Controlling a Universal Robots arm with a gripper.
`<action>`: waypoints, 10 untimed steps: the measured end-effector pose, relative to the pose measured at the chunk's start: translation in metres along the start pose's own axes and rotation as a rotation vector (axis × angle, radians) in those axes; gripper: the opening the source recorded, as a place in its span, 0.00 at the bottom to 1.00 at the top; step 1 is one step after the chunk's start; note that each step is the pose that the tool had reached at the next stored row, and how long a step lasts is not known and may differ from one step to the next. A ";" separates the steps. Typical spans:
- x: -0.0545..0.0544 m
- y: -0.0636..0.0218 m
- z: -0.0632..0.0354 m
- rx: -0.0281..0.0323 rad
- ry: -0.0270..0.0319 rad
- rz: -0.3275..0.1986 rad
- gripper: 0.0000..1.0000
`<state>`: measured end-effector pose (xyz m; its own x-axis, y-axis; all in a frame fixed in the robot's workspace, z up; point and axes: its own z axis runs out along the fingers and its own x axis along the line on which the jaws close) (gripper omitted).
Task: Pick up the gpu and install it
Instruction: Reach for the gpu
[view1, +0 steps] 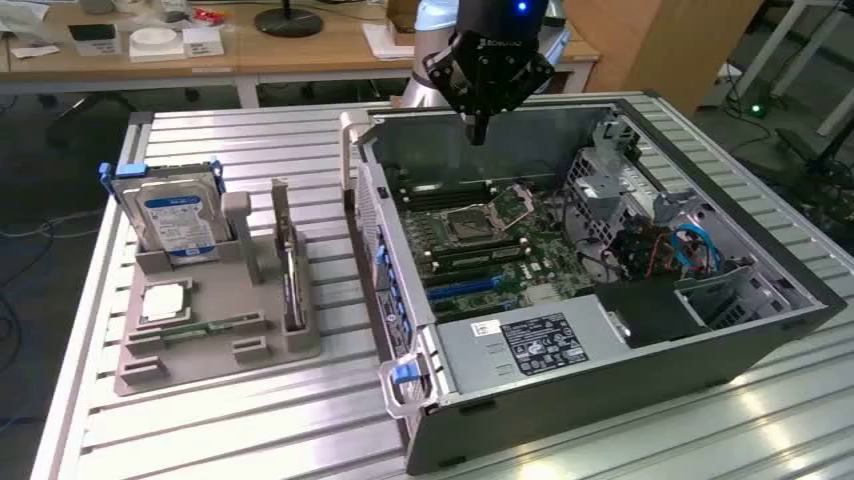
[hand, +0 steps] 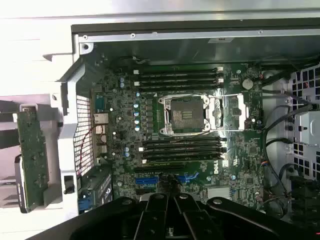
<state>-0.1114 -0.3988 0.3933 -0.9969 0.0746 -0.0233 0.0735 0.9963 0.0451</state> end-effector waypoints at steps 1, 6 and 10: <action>0.000 0.0000 0.0000 0.0000 0.0000 0.000 0.10; 0.003 -0.0002 -0.0001 0.0000 0.0000 0.000 0.10; 0.007 -0.0006 -0.0002 0.0000 0.0000 0.000 0.10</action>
<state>-0.1185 -0.3989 0.3933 -0.9969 0.0746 -0.0233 0.0735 0.9963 0.0450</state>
